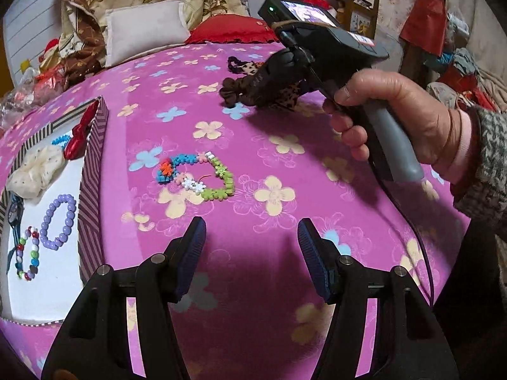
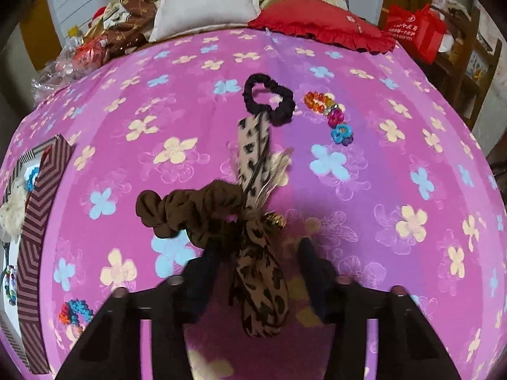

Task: Organize jewelry
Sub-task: 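Grasp the leopard-print bow with brown scrunchie using the right tool, then grasp the green flower-bead bracelet with left tool while right lifts the leopard bow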

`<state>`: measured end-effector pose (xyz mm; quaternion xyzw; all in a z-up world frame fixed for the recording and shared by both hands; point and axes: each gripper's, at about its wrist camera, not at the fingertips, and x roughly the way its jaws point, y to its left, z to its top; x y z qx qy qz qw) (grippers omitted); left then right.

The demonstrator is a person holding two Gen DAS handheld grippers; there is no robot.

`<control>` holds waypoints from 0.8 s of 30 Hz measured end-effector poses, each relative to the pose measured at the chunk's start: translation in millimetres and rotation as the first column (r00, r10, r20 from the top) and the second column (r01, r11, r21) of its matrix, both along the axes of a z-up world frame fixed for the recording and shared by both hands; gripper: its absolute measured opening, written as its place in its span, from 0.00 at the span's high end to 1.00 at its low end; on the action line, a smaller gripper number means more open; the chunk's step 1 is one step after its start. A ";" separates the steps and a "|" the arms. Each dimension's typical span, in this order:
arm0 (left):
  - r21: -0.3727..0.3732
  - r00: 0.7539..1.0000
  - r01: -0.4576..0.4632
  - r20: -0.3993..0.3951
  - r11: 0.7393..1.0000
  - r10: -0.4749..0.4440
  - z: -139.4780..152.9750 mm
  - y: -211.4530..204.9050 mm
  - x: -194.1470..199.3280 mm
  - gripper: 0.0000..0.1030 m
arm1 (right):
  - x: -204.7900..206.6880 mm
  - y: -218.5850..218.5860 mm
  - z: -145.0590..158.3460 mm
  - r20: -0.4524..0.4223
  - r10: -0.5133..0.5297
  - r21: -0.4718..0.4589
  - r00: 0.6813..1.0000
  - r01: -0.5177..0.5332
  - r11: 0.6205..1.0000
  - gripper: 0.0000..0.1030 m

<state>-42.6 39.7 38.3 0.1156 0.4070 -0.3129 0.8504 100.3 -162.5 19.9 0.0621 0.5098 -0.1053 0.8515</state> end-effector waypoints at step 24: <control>0.010 0.999 -0.044 -0.029 0.999 0.044 -4.5 7.4 8.6 0.42 | -56.7 4.7 7.6 -0.026 0.063 0.059 0.998 -0.061 0.996 0.91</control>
